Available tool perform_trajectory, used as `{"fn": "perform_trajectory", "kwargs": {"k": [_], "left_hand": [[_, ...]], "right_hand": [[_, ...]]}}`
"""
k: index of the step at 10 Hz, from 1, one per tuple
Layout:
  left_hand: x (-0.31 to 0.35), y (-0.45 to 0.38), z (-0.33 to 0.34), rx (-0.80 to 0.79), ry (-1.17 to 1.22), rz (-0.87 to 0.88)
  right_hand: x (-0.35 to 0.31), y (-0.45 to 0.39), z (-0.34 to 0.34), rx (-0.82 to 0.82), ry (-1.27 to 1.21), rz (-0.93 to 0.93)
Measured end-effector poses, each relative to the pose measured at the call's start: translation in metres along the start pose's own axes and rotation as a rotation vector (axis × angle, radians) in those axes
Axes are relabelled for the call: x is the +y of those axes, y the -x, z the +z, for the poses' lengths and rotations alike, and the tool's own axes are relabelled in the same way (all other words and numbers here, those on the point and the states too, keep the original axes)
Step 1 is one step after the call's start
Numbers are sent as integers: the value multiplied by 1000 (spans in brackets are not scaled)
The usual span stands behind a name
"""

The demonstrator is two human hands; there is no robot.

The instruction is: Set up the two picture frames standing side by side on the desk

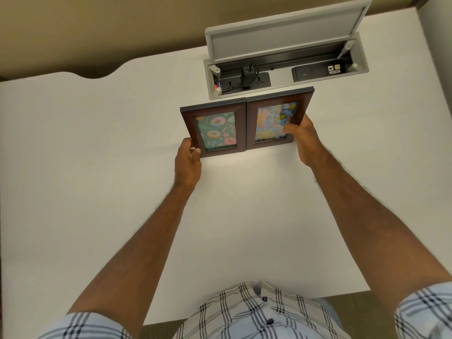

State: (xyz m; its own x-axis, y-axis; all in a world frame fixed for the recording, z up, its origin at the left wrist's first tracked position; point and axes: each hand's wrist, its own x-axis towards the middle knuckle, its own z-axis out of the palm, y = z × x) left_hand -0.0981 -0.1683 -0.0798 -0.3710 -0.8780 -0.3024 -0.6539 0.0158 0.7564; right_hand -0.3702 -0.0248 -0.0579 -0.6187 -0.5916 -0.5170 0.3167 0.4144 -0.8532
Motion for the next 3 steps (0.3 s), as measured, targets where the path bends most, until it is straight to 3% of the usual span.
{"fn": "perform_trajectory", "kwargs": {"k": [1,3], "left_hand": [[3,12,-2,56,-28,8],[0,56,4,160,-248,123]], "right_hand": [[-2,11,5,37,-12,-42],[26,62,24,381,322,-143]]}}
